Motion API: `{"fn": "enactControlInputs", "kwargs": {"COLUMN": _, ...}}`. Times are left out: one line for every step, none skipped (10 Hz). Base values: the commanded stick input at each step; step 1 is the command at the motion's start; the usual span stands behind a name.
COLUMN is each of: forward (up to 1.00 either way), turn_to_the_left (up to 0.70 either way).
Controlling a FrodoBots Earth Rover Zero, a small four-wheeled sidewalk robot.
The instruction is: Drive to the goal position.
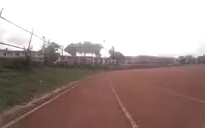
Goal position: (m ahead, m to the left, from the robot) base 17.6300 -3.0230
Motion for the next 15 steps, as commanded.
{"fn": "enactControlInputs", "kwargs": {"forward": 1.00, "turn_to_the_left": 0.00}}
{"fn": "enactControlInputs", "kwargs": {"forward": 1.00, "turn_to_the_left": 0.00}}
{"fn": "enactControlInputs", "kwargs": {"forward": 1.00, "turn_to_the_left": 0.00}}
{"fn": "enactControlInputs", "kwargs": {"forward": 1.00, "turn_to_the_left": 0.00}}
{"fn": "enactControlInputs", "kwargs": {"forward": 1.00, "turn_to_the_left": 0.00}}
{"fn": "enactControlInputs", "kwargs": {"forward": 1.00, "turn_to_the_left": 0.00}}
{"fn": "enactControlInputs", "kwargs": {"forward": 1.00, "turn_to_the_left": 0.00}}
{"fn": "enactControlInputs", "kwargs": {"forward": 1.00, "turn_to_the_left": 0.00}}
{"fn": "enactControlInputs", "kwargs": {"forward": 1.00, "turn_to_the_left": 0.00}}
{"fn": "enactControlInputs", "kwargs": {"forward": 1.00, "turn_to_the_left": 0.00}}
{"fn": "enactControlInputs", "kwargs": {"forward": 1.00, "turn_to_the_left": 0.00}}
{"fn": "enactControlInputs", "kwargs": {"forward": 1.00, "turn_to_the_left": 0.00}}
{"fn": "enactControlInputs", "kwargs": {"forward": 1.00, "turn_to_the_left": 0.00}}
{"fn": "enactControlInputs", "kwargs": {"forward": 1.00, "turn_to_the_left": 0.00}}
{"fn": "enactControlInputs", "kwargs": {"forward": 1.00, "turn_to_the_left": 0.00}}
